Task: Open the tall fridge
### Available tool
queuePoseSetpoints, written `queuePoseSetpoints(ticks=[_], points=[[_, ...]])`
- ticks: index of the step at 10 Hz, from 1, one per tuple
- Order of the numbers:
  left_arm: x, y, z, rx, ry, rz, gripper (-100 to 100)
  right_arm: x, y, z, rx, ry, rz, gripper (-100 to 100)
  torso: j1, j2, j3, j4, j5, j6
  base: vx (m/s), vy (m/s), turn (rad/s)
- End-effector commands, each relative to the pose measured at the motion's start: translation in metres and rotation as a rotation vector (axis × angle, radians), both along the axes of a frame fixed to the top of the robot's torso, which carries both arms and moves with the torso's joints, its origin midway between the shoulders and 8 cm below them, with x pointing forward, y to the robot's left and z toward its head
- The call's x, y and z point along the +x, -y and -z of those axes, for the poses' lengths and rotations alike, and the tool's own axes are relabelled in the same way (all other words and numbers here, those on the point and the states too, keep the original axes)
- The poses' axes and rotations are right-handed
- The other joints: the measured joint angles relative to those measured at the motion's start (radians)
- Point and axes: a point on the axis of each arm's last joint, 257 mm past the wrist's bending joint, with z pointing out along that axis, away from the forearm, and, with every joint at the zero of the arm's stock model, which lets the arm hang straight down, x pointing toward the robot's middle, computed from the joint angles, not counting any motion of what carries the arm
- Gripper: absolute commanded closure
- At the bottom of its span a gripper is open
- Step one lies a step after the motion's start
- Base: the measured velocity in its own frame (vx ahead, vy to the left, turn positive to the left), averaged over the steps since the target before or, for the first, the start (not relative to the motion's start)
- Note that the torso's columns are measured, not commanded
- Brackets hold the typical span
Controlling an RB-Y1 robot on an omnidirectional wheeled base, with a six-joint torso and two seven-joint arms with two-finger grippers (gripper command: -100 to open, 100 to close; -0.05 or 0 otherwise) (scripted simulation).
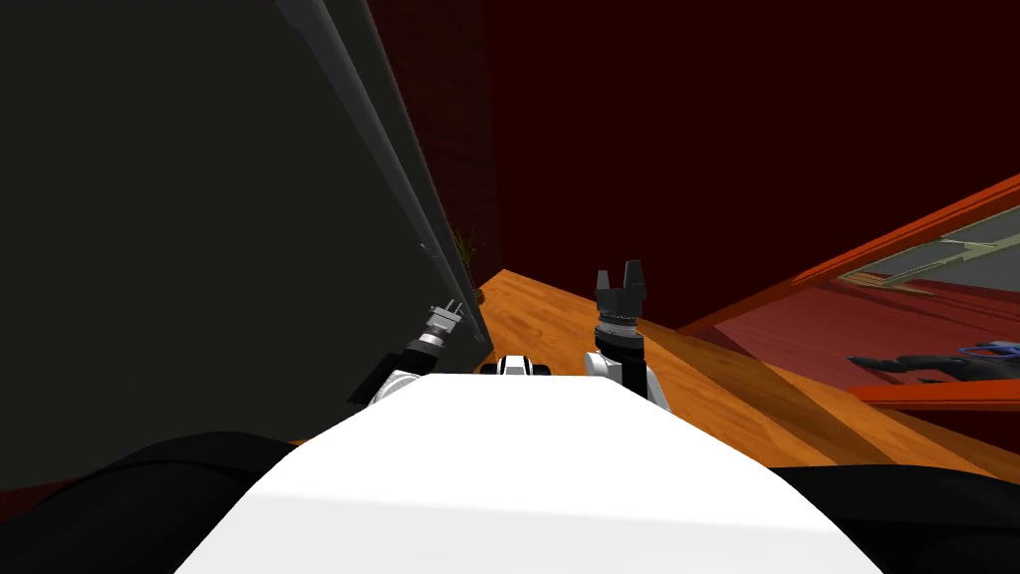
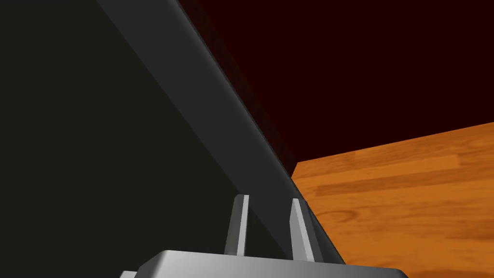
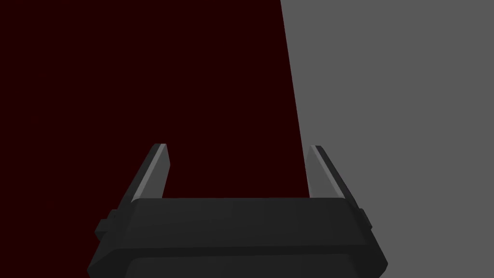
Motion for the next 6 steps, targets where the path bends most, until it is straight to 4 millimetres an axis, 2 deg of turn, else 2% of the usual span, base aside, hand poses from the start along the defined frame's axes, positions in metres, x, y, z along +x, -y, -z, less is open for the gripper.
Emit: queuePoseSetpoints(ticks=[1, 4, 6], points=[[-0.001, 0.016, 0.001, 0.000, -0.006, 0.046, 100, 0.000, 0.000, 0.000, 0.000, 0.000, 0.000, 0, -0.001, -0.003, -0.001, 0.001, -0.001, -0.004, -0.207, 0.022, -0.118], [-0.003, 0.034, -0.001, 0.000, -0.004, 0.101, 100, 0.000, 0.000, 0.000, 0.000, 0.000, 0.000, 0, 0.003, -0.012, -0.008, -0.001, 0.000, -0.007, -0.263, 0.011, -0.129], [-0.005, 0.046, -0.002, 0.000, -0.003, 0.138, 100, 0.000, 0.000, 0.000, 0.000, 0.000, 0.000, 0, 0.005, -0.014, -0.009, -0.002, 0.000, -0.007, -0.219, 0.026, -0.124]])
